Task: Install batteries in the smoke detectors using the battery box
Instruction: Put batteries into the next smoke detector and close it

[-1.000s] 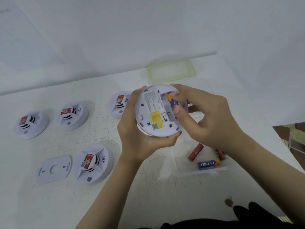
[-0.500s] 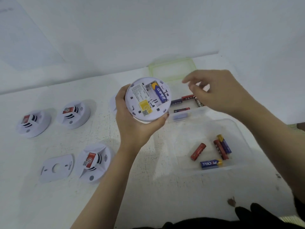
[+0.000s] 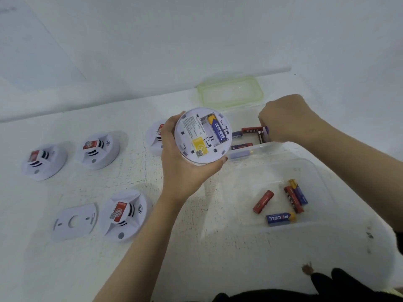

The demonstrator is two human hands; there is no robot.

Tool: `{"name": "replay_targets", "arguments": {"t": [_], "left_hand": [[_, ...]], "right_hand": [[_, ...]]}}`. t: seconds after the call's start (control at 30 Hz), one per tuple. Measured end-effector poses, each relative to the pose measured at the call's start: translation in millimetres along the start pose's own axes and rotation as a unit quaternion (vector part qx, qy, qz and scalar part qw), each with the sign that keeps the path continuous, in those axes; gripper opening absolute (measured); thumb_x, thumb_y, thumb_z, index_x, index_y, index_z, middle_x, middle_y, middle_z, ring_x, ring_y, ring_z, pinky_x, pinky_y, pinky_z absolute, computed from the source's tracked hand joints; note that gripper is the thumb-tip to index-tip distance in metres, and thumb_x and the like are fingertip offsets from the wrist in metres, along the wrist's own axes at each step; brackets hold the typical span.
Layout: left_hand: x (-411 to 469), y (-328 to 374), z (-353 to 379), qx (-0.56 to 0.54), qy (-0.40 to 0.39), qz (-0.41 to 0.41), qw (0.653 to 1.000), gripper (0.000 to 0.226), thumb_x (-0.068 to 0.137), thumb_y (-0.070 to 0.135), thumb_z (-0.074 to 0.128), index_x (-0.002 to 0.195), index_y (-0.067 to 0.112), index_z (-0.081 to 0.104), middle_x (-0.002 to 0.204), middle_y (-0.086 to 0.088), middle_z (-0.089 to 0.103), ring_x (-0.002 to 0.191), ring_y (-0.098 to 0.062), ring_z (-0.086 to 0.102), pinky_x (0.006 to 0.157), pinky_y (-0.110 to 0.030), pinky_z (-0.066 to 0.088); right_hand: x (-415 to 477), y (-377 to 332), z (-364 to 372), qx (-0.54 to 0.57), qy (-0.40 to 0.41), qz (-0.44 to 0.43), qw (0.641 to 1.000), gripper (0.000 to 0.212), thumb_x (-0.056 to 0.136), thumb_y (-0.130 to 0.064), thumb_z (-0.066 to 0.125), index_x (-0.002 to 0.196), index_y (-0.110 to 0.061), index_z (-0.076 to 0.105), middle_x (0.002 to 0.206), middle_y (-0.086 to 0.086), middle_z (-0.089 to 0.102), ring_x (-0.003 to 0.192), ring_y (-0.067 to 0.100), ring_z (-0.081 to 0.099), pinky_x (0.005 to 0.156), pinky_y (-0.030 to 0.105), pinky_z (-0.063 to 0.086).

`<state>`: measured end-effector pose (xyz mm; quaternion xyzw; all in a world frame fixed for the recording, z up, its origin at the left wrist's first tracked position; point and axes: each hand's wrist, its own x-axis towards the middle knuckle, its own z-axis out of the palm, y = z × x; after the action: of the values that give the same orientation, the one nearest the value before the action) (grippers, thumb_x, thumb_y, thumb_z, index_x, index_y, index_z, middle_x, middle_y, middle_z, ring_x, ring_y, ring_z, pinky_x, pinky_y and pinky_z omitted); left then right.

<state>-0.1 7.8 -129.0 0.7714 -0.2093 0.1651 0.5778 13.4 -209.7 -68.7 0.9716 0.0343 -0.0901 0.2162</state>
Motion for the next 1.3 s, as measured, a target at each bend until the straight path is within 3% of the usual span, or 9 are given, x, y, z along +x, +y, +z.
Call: {"name": "replay_targets", "arguments": {"t": [0.13, 0.3, 0.43, 0.53, 0.6, 0.73, 0.83, 1.0, 1.3], "left_hand": [[-1, 1, 2, -0.005, -0.005, -0.002, 1.0, 0.096, 0.052, 0.015, 0.091, 0.126, 0.028, 0.032, 0.127, 0.013, 0.044, 0.118, 0.006, 0.048, 0.095, -0.014, 0.045], [-2, -1, 3, -0.01, -0.021, -0.009, 1.0, 0.096, 0.052, 0.01, 0.092, 0.128, 0.017, 0.033, 0.125, 0.018, 0.043, 0.117, 0.009, 0.048, 0.093, -0.011, 0.044], [-2, 1, 4, -0.019, -0.027, -0.02, 0.999, 0.094, 0.052, 0.014, 0.09, 0.128, 0.017, 0.034, 0.124, 0.017, 0.044, 0.116, 0.009, 0.049, 0.091, -0.009, 0.044], [-2, 3, 4, -0.017, -0.03, -0.017, 0.999, 0.094, 0.052, 0.015, 0.09, 0.128, 0.015, 0.034, 0.124, 0.016, 0.045, 0.115, 0.009, 0.049, 0.09, -0.009, 0.044], [-2, 3, 4, -0.016, -0.034, -0.015, 0.999, 0.094, 0.052, 0.016, 0.09, 0.128, 0.013, 0.034, 0.124, 0.015, 0.045, 0.116, 0.008, 0.049, 0.091, -0.009, 0.043], [-3, 7, 3, -0.017, -0.036, -0.015, 0.999, 0.096, 0.052, 0.017, 0.092, 0.128, 0.014, 0.034, 0.124, 0.014, 0.046, 0.116, 0.005, 0.051, 0.092, -0.012, 0.045], [-5, 10, 5, -0.023, -0.031, -0.021, 0.999, 0.092, 0.054, 0.013, 0.089, 0.128, 0.014, 0.035, 0.123, 0.01, 0.049, 0.114, 0.0, 0.055, 0.089, -0.013, 0.046], [-10, 17, 8, -0.034, -0.034, -0.03, 0.998, 0.092, 0.054, 0.009, 0.091, 0.128, 0.017, 0.036, 0.122, 0.008, 0.056, 0.111, -0.012, 0.061, 0.088, -0.027, 0.053], [-20, 24, 0, -0.021, -0.018, -0.051, 0.998, 0.089, 0.053, 0.019, 0.092, 0.126, 0.019, 0.04, 0.112, 0.03, 0.058, 0.104, 0.0, 0.062, 0.081, -0.013, 0.048]], "right_hand": [[1, 0, 5, 0.035, 0.035, 0.007, 0.999, 0.025, 0.076, -0.002, 0.053, 0.093, -0.017, 0.063, 0.063, -0.005, 0.041, 0.053, 0.013, 0.035, 0.047, 0.021, 0.018], [-2, 2, 8, 0.214, 0.102, 0.018, 0.971, 0.015, 0.081, -0.015, 0.062, 0.095, -0.02, 0.06, 0.092, -0.003, 0.066, 0.084, 0.021, 0.056, 0.061, 0.026, 0.028], [-16, 2, -4, 0.431, 0.178, 0.009, 0.884, 0.014, 0.081, -0.019, 0.066, 0.091, -0.024, 0.057, 0.091, -0.012, 0.064, 0.073, 0.013, 0.056, 0.064, 0.025, 0.035], [-31, -5, -18, 0.56, 0.203, -0.013, 0.803, 0.015, 0.086, -0.016, 0.062, 0.096, -0.024, 0.057, 0.088, -0.013, 0.063, 0.069, 0.007, 0.063, 0.063, 0.012, 0.043], [-41, -12, -25, 0.604, 0.21, -0.028, 0.768, 0.016, 0.09, -0.014, 0.057, 0.1, -0.026, 0.058, 0.086, -0.01, 0.062, 0.067, 0.009, 0.065, 0.062, 0.017, 0.048], [-54, -21, -31, 0.603, 0.2, -0.062, 0.77, 0.019, 0.094, -0.016, 0.052, 0.111, -0.025, 0.053, 0.088, -0.01, 0.057, 0.062, 0.013, 0.065, 0.059, 0.024, 0.054], [-59, -29, -28, 0.595, 0.185, -0.079, 0.778, 0.022, 0.089, -0.018, 0.06, 0.105, -0.023, 0.044, 0.086, -0.01, 0.057, 0.06, 0.01, 0.059, 0.052, 0.019, 0.049], [-62, -45, -17, 0.511, 0.254, -0.08, 0.817, 0.01, 0.083, -0.018, 0.068, 0.088, -0.015, 0.06, 0.084, -0.002, 0.056, 0.068, 0.005, 0.049, 0.064, 0.015, 0.038], [-74, -66, -2, 0.459, 0.33, -0.136, 0.813, 0.033, 0.086, -0.03, 0.054, 0.103, -0.009, 0.072, 0.101, 0.006, 0.059, 0.092, 0.019, 0.053, 0.083, 0.031, 0.042]]}}
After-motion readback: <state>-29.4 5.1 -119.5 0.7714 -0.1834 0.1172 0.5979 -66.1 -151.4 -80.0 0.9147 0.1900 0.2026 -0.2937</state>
